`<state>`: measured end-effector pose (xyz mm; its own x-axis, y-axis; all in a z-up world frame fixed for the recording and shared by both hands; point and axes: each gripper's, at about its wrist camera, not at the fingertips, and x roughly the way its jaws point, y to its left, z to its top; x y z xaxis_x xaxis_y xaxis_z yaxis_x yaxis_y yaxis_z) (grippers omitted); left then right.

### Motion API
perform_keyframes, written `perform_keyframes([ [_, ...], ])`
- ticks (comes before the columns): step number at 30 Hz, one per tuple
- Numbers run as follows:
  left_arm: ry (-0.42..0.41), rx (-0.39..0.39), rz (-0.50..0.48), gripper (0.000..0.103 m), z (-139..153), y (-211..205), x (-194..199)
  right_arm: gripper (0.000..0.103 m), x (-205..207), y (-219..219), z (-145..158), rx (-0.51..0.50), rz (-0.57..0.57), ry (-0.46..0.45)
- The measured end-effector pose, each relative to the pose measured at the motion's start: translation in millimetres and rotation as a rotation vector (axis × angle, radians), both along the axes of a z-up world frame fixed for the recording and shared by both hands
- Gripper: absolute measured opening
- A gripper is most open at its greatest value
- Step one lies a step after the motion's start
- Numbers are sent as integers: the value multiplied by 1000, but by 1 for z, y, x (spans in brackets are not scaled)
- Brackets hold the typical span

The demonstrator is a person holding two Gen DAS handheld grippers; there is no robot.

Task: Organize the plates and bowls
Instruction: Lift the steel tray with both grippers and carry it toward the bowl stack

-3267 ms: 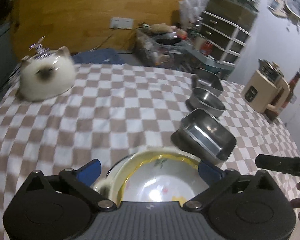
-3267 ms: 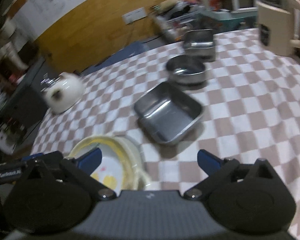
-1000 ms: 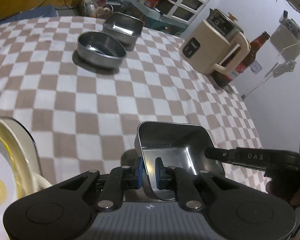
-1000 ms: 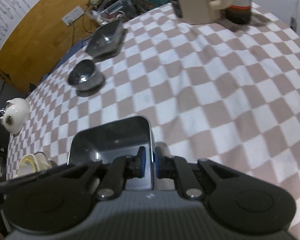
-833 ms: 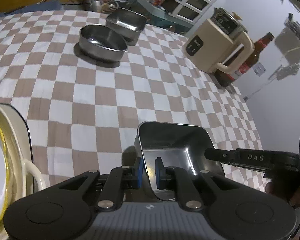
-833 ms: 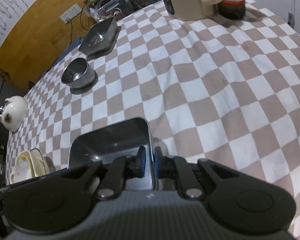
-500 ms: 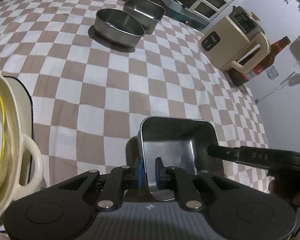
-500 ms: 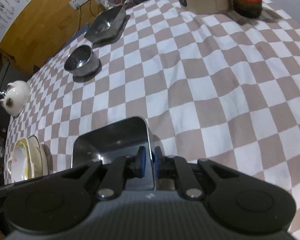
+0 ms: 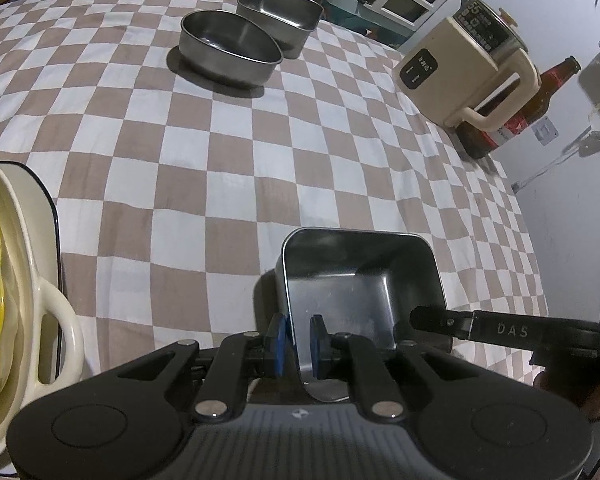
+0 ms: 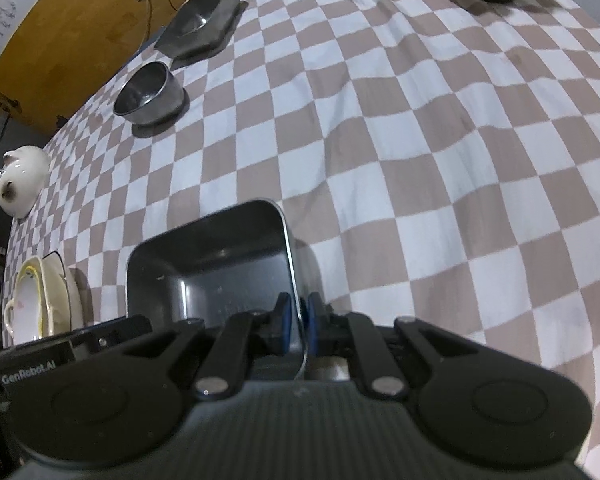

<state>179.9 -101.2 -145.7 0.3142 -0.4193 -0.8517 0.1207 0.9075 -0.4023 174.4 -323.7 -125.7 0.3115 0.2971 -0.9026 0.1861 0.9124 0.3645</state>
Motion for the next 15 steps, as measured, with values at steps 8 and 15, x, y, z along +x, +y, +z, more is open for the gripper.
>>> perform_keyframes([
  [8, -9, 15, -34, 48, 5, 1, -2, 33, -8, -5, 7, -40, 10, 7],
  [15, -80, 20, -48, 90, 24, 7, 2, 67, -13, -11, 35, -56, 30, -66],
])
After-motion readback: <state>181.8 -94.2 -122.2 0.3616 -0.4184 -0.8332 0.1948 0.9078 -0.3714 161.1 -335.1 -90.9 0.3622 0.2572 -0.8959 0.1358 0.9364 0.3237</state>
